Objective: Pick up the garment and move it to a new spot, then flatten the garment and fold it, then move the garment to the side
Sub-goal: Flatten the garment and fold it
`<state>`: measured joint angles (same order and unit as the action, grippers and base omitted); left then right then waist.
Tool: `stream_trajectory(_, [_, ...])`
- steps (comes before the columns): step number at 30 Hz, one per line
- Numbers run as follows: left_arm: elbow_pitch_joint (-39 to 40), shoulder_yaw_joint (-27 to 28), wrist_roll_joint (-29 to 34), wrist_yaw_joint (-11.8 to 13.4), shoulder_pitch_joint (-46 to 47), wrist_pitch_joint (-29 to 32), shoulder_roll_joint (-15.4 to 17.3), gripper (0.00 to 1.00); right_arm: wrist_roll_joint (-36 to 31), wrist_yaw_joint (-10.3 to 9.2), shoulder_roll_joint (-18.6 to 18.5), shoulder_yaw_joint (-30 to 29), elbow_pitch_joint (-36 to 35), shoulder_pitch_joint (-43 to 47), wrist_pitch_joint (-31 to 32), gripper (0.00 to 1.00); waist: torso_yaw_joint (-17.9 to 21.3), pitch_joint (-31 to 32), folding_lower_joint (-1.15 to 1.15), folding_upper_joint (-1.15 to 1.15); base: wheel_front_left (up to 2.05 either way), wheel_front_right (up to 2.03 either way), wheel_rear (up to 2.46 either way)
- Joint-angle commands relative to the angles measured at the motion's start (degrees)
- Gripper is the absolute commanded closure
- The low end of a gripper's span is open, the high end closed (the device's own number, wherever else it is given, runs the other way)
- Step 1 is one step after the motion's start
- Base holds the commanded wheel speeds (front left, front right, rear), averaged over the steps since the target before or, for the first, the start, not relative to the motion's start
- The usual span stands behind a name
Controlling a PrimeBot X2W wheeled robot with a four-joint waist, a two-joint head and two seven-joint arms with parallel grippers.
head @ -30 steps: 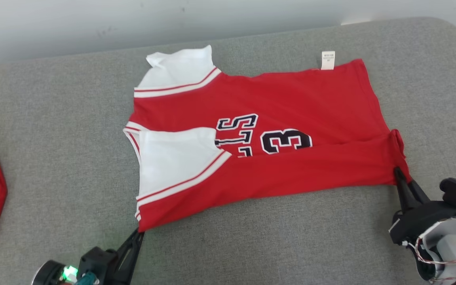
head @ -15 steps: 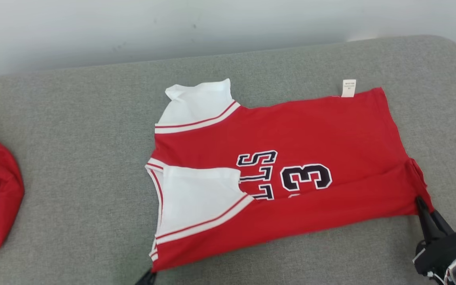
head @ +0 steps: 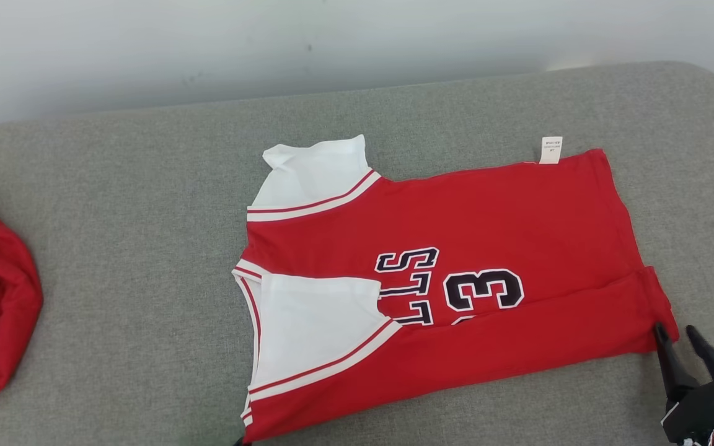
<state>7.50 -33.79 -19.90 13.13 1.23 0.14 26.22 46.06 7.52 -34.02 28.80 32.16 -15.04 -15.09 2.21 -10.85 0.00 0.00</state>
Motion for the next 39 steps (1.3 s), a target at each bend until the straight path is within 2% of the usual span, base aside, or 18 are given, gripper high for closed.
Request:
stream_trajectory(1, [-1.1, -0.2, -0.6, -0.1, 0.3, -0.7, -0.3, 0.54, -1.2, -0.06, 0.2, -1.0, 0.6, -0.6, 0.0, 0.0, 0.1, 0.5, 0.0, 0.0, 0.0, 0.0, 0.0])
stream_trajectory(2, [-1.4, -0.2, -0.4, 0.1, 0.3, -0.9, -0.4, 0.16, -2.0, -0.06, 0.2, -1.6, 0.9, -0.5, 0.0, 0.0, 0.1, 0.7, 0.0, 0.0, 0.0, 0.0, 0.0])
stream_trajectory(3, [-1.8, -0.3, -0.4, 0.3, 0.2, -1.0, -0.5, 0.0, -2.6, -0.06, 0.3, -2.1, 1.0, -0.3, 0.0, 0.0, 0.2, 1.0, 0.0, 0.0, 0.0, 0.0, 0.0])
stream_trajectory(10, [-2.4, 1.4, -1.1, 2.7, -2.1, -1.8, -0.6, 0.0, -8.2, -0.06, 1.1, -6.8, -1.0, 1.6, 0.0, 0.0, 0.7, 3.4, 0.0, 0.0, 0.0, 0.0, 0.0])
stream_trajectory(15, [-0.9, 5.2, -3.7, 5.4, -3.4, -6.0, -2.1, 0.0, -13.8, -0.06, 3.2, -10.1, -6.6, 2.8, 0.0, 0.0, 1.5, 4.8, 0.0, 0.0, 0.0, 0.0, 0.0])
stream_trajectory(24, [-0.8, 9.2, -6.2, 5.8, 1.0, -9.6, -3.9, 0.0, -18.7, -0.06, 6.2, -11.4, -12.3, 2.5, 0.0, 0.0, 2.9, 4.3, 0.0, 0.0, 0.0, 0.0, 0.0])
stream_trajectory(32, [-3.3, 11.8, -7.3, 4.1, 11.0, -9.1, -3.8, 0.0, -21.7, -0.06, 8.7, -10.7, -15.2, 0.8, 0.0, 0.0, 5.1, 1.4, 0.0, 0.0, 0.0, 0.0, 0.0])
stream_trajectory(39, [-8.0, 12.8, -9.0, 0.6, 22.4, -2.7, -1.8, 0.0, -22.4, -0.06, 9.5, -10.0, -16.2, -1.4, 0.0, 0.0, 6.9, -2.8, 0.0, 0.0, 0.0, 0.0, 0.0])
